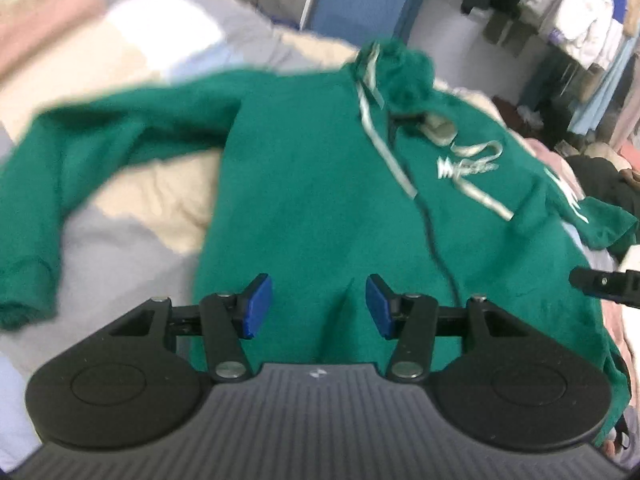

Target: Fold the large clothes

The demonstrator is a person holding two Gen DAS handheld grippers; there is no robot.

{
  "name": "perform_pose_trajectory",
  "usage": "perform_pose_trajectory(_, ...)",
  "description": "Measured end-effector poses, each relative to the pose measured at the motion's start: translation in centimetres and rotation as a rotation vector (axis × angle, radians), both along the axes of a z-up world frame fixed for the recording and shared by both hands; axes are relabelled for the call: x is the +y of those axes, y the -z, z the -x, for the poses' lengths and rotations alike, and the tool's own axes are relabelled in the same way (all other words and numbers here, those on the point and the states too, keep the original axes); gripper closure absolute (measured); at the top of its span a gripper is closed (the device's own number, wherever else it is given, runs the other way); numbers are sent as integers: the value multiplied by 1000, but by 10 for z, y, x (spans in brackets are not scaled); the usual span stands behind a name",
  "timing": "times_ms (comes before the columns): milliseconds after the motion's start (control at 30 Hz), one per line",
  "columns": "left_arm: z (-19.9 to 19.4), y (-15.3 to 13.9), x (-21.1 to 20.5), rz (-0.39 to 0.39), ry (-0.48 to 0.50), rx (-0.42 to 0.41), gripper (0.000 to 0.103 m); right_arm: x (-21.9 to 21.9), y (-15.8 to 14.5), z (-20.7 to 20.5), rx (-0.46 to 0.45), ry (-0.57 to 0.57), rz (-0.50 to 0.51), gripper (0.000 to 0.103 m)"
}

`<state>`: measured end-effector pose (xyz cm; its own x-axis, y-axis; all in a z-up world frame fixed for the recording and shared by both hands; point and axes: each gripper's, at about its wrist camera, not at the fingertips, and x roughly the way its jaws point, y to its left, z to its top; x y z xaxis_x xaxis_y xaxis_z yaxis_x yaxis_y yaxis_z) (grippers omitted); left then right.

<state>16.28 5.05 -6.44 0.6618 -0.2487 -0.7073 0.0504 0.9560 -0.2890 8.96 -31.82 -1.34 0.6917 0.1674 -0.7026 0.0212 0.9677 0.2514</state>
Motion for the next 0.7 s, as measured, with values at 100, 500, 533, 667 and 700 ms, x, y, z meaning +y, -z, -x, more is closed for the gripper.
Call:
perform_pose_trajectory(100,-10,21,5,0,5,43,45,-9,12,-17,25,26,-15,41)
perform_pose_trajectory(500,-7,45,-13,-106,34,15,41,-20,35,-39,116,102,-44,39)
perform_pose_trajectory(533,-6,44,-12,-103,34,14,41,-25,29,-36,97,110,-76,41)
perform_pose_trajectory(667,-3,39,-7,-63,23,16,40,-56,4,-24,17,181,-173,40)
perform_pose_trajectory(700,-2,38,-5,-54,20,16,40,-64,-2,-22,-6,197,-174,35)
